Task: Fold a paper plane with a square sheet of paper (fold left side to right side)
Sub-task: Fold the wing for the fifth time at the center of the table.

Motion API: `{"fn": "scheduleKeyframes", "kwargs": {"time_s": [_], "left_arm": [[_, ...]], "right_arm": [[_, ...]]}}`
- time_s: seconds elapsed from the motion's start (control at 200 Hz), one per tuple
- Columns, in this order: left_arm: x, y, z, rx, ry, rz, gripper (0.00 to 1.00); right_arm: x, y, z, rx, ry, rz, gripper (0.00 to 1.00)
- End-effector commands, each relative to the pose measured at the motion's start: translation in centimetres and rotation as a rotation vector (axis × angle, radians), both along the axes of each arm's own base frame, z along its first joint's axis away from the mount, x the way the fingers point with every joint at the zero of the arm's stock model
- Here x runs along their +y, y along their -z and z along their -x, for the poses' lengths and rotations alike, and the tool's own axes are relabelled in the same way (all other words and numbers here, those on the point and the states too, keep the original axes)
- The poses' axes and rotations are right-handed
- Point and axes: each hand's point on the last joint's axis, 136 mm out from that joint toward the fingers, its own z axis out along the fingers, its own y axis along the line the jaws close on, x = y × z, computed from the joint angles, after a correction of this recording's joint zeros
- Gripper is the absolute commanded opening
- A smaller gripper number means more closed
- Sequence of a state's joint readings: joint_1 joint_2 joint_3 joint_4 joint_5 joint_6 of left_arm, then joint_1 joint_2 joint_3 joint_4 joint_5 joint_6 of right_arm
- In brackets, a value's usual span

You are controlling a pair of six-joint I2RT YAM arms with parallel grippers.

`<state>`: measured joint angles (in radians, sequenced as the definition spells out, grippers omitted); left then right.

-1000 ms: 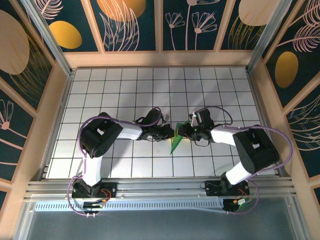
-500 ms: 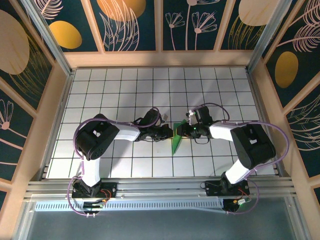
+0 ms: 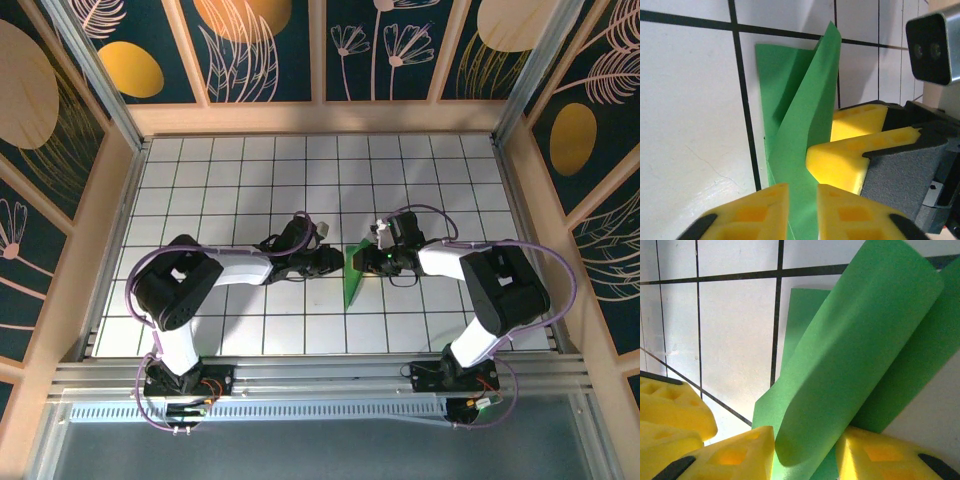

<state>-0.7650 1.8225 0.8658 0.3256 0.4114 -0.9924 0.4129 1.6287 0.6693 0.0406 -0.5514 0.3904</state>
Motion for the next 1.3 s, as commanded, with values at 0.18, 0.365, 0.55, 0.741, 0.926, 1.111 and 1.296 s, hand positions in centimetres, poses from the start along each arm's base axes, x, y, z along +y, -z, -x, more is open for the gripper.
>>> {"fn": "scheduleKeyframes", "kwargs": {"time_s": [0.18, 0.365, 0.55, 0.741, 0.926, 1.111, 1.296], "left_arm": [[0.3, 1.1, 0.7, 0.070, -0.024, -0.002, 0.31], [0.0, 1.5, 1.6, 0.121, -0.027, 0.046, 0.31], [-0.8, 2.1, 2.5, 0.146, -0.005, 0.061, 0.31], [-1.5, 2.2, 2.6, 0.150, 0.002, 0.073, 0.30], [-1.5, 2.5, 2.4, 0.149, 0.001, 0.064, 0.26], [-1.7, 2.5, 2.2, 0.143, -0.002, 0.064, 0.21], [-2.0, 2.1, 1.9, 0.132, 0.001, 0.084, 0.18]], "right_arm": [[0.0, 0.8, -1.0, -0.078, -0.005, 0.018, 0.38], [0.0, 0.9, -0.8, -0.072, -0.001, 0.012, 0.38], [0.1, 0.9, -0.8, -0.071, -0.001, 0.010, 0.38], [0.1, 1.0, -0.8, -0.067, -0.002, 0.010, 0.38], [0.0, 1.0, -0.7, -0.066, -0.001, 0.012, 0.38], [0.0, 1.1, -0.6, -0.063, -0.004, 0.013, 0.38], [0.0, 1.1, -0.7, -0.066, -0.005, 0.013, 0.38]]}}
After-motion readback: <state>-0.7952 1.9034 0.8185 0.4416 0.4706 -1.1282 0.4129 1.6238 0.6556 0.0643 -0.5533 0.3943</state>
